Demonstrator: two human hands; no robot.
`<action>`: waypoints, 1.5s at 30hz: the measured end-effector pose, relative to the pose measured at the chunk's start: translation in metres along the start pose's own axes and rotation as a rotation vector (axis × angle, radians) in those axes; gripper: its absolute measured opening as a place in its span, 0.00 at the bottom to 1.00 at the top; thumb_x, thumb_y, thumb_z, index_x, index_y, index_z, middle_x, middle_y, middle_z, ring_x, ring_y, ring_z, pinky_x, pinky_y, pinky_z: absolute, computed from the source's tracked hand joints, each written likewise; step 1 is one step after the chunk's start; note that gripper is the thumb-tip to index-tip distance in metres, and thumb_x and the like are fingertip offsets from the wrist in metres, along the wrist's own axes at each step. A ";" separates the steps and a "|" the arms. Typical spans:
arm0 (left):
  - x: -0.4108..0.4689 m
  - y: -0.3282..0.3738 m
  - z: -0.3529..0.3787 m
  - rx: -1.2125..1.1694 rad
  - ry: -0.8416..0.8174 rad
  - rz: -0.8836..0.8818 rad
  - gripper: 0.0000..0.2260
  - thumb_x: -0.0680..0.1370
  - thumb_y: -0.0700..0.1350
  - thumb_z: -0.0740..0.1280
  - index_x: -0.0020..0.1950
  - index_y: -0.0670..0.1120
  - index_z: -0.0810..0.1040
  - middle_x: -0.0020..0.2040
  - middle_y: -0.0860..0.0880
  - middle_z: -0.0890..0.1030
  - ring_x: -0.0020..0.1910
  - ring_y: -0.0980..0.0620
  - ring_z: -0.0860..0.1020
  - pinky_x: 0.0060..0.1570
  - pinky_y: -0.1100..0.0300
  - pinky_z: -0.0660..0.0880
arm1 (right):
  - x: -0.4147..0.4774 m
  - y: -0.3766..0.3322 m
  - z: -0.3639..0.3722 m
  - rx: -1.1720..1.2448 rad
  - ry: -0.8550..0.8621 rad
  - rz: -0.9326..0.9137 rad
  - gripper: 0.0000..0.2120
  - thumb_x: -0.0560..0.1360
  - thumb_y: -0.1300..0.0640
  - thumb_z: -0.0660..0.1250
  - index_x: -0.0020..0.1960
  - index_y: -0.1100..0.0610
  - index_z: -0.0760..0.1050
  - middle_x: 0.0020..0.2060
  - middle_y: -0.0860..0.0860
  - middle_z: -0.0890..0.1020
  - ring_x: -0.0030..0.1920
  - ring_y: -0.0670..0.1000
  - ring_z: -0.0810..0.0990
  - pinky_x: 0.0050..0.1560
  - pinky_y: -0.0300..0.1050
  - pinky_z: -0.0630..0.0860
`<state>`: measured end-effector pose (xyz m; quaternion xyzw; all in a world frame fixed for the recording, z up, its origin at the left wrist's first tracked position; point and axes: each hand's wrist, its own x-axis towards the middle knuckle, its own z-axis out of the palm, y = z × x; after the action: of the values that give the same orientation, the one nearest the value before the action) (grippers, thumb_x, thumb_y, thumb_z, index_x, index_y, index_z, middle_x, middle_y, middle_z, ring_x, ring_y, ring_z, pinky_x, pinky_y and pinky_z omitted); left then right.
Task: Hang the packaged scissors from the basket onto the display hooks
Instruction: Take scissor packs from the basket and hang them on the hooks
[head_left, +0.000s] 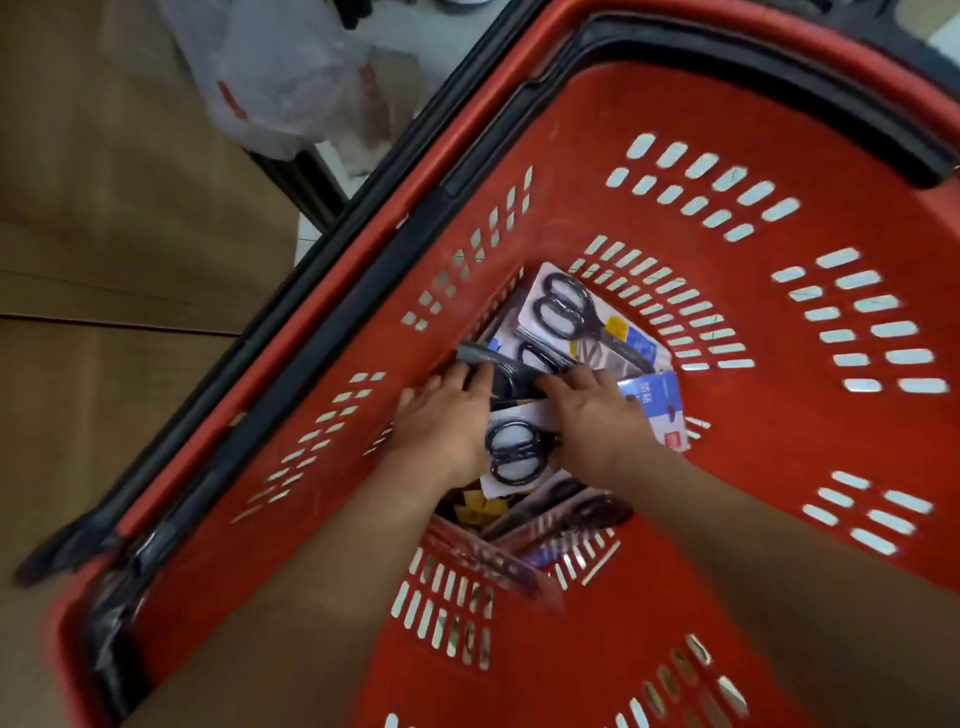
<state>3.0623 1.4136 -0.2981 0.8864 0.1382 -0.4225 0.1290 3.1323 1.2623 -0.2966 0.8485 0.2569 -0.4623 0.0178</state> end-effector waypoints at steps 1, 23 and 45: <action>-0.003 -0.001 0.000 0.028 -0.011 -0.009 0.42 0.73 0.49 0.72 0.80 0.51 0.50 0.77 0.47 0.60 0.73 0.43 0.64 0.67 0.47 0.63 | -0.002 -0.002 -0.003 -0.046 -0.034 0.016 0.33 0.72 0.50 0.72 0.73 0.49 0.64 0.68 0.52 0.68 0.71 0.57 0.63 0.65 0.60 0.68; -0.148 -0.019 0.010 -0.857 0.114 -0.271 0.06 0.78 0.43 0.69 0.49 0.54 0.78 0.42 0.55 0.82 0.44 0.54 0.81 0.40 0.59 0.74 | -0.085 0.018 -0.069 0.984 0.554 0.248 0.06 0.78 0.57 0.68 0.55 0.54 0.75 0.43 0.50 0.83 0.41 0.52 0.84 0.44 0.55 0.82; -0.184 0.048 -0.025 -1.519 -0.095 -0.130 0.21 0.77 0.38 0.71 0.62 0.60 0.72 0.49 0.54 0.86 0.49 0.55 0.84 0.54 0.53 0.80 | -0.179 -0.015 -0.056 1.788 0.212 0.362 0.18 0.81 0.49 0.60 0.51 0.62 0.81 0.46 0.61 0.86 0.45 0.59 0.85 0.42 0.51 0.82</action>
<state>2.9861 1.3529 -0.1332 0.5250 0.4370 -0.2559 0.6841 3.0899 1.2156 -0.1197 0.6115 -0.3329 -0.3988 -0.5968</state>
